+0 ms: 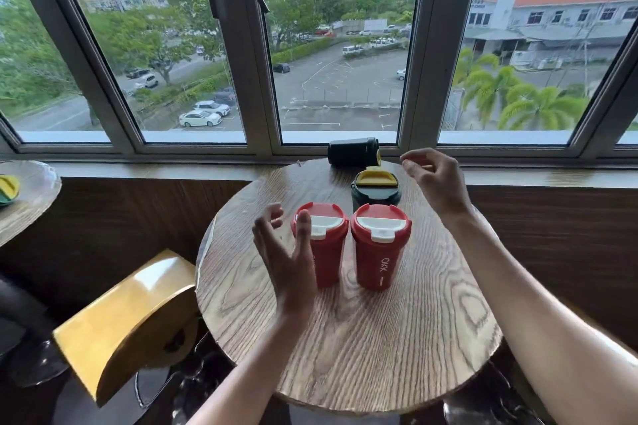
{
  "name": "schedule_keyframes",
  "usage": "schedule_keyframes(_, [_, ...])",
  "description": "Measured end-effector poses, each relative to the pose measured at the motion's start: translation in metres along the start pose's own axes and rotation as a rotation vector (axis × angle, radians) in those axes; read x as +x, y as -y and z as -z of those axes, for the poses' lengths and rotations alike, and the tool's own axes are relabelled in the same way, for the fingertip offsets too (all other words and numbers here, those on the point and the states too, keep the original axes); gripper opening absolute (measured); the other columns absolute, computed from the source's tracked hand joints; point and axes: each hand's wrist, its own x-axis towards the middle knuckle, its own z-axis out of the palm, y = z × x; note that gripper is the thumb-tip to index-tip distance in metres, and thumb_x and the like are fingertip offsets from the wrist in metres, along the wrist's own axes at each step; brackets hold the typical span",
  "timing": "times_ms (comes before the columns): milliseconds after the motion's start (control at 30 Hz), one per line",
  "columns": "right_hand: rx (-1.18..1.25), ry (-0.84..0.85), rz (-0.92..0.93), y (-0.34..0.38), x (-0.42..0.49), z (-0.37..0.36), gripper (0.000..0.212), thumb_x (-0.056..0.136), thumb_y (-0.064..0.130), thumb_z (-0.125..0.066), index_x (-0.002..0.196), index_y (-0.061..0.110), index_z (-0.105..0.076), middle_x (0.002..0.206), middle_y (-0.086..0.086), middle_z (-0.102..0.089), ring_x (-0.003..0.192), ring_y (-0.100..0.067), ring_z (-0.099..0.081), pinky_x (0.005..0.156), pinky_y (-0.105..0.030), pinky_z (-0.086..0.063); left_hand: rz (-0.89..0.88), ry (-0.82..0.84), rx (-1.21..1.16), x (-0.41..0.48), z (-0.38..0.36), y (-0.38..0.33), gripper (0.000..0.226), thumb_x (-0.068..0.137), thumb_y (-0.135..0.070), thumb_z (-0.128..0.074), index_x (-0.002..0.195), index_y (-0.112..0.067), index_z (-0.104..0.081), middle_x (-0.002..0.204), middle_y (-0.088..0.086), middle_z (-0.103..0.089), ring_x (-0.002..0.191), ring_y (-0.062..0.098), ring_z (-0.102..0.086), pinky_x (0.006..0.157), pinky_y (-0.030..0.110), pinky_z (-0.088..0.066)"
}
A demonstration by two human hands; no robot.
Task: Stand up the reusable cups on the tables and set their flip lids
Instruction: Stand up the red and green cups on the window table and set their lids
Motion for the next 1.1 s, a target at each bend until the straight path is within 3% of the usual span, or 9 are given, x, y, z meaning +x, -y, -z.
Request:
schedule_keyframes(133, [-0.124, 0.150, -0.048, -0.029, 0.068, -0.013, 0.029, 0.083, 0.014, -0.062, 0.111, 0.016, -0.069, 0.107, -0.005, -0.072, 0.102, -0.021, -0.066, 0.096, -0.041, -0.051, 0.051, -0.002, 0.080, 0.023, -0.003, -0.003, 0.029, 0.081, -0.039, -0.062, 0.105, -0.023, -0.057, 0.106, 0.000, -0.060, 0.101, 0.017, -0.059, 0.086, 0.045, -0.053])
schedule_keyframes(233, [-0.196, 0.344, -0.107, -0.058, 0.120, -0.027, 0.044, 0.082, 0.015, -0.066, 0.125, 0.012, -0.058, 0.122, -0.011, -0.066, 0.113, -0.026, -0.060, 0.103, -0.043, -0.045, 0.104, 0.066, 0.145, 0.030, -0.004, -0.002, 0.024, 0.084, -0.031, -0.068, 0.105, -0.023, -0.060, 0.105, 0.001, -0.065, 0.097, 0.015, -0.064, 0.072, 0.028, -0.053])
schedule_keyframes(433, [-0.107, 0.570, -0.249, -0.099, 0.184, -0.066, 0.097, 0.064, 0.036, -0.087, 0.141, 0.012, -0.035, 0.138, -0.013, -0.050, 0.126, -0.029, -0.049, 0.109, -0.039, -0.039, 0.222, -0.018, 0.075, 0.023, -0.016, -0.012, 0.034, 0.071, -0.031, -0.063, 0.101, -0.015, -0.067, 0.092, -0.003, -0.069, 0.082, -0.003, -0.065, 0.064, 0.007, -0.046])
schedule_keyframes(533, [-0.096, 0.576, -0.254, -0.115, 0.195, -0.080, 0.101, 0.048, 0.044, -0.092, 0.132, 0.015, -0.043, 0.130, -0.005, -0.053, 0.121, -0.026, -0.052, 0.106, -0.042, -0.044, 0.264, -0.061, 0.019, 0.017, -0.021, -0.018, 0.040, 0.071, -0.029, -0.062, 0.105, -0.009, -0.066, 0.091, -0.001, -0.066, 0.075, -0.008, -0.062, 0.064, 0.006, -0.045])
schedule_keyframes(667, [-0.055, 0.511, -0.239, -0.144, 0.213, -0.096, 0.104, 0.036, 0.056, -0.091, 0.124, 0.023, -0.048, 0.126, -0.007, -0.059, 0.115, -0.026, -0.057, 0.100, -0.046, -0.049, 0.339, -0.074, 0.019, 0.017, -0.021, -0.015, 0.034, 0.072, -0.033, -0.064, 0.101, -0.016, -0.068, 0.095, 0.003, -0.067, 0.088, 0.010, -0.062, 0.073, 0.018, -0.047])
schedule_keyframes(833, [0.007, 0.503, -0.270, -0.126, 0.207, -0.088, 0.092, 0.063, 0.027, -0.089, 0.135, 0.015, -0.033, 0.135, -0.015, -0.047, 0.124, -0.029, -0.049, 0.107, -0.041, -0.040, 0.386, -0.084, 0.006, 0.021, -0.021, -0.011, 0.029, 0.071, -0.030, -0.066, 0.098, -0.017, -0.069, 0.094, 0.006, -0.066, 0.088, 0.016, -0.062, 0.078, 0.030, -0.047])
schedule_keyframes(900, [0.029, 0.519, -0.284, -0.132, 0.212, -0.089, 0.097, 0.062, 0.023, -0.090, 0.138, 0.015, -0.029, 0.136, -0.017, -0.046, 0.124, -0.030, -0.049, 0.108, -0.041, -0.040, 0.405, -0.084, -0.010, 0.024, -0.022, -0.011, 0.026, 0.070, -0.029, -0.066, 0.095, -0.019, -0.069, 0.092, 0.005, -0.066, 0.086, 0.017, -0.062, 0.077, 0.032, -0.046])
schedule_keyframes(1000, [0.010, 0.537, -0.315, -0.142, 0.217, -0.090, 0.113, 0.045, 0.037, -0.095, 0.138, 0.014, -0.035, 0.137, -0.018, -0.049, 0.122, -0.032, -0.052, 0.106, -0.046, -0.044, 0.421, -0.067, -0.021, 0.028, -0.023, -0.012, 0.026, 0.070, -0.027, -0.065, 0.093, -0.019, -0.069, 0.089, 0.004, -0.065, 0.084, 0.017, -0.061, 0.072, 0.030, -0.045])
schedule_keyframes(1100, [0.057, 0.609, -0.336, -0.134, 0.208, -0.083, 0.102, 0.061, 0.019, -0.090, 0.143, 0.009, -0.030, 0.136, -0.018, -0.049, 0.118, -0.028, -0.052, 0.099, -0.036, -0.044, 0.426, -0.038, -0.005, 0.031, -0.021, -0.013, 0.029, 0.070, -0.027, -0.063, 0.096, -0.015, -0.069, 0.088, 0.003, -0.066, 0.083, 0.017, -0.060, 0.073, 0.030, -0.044])
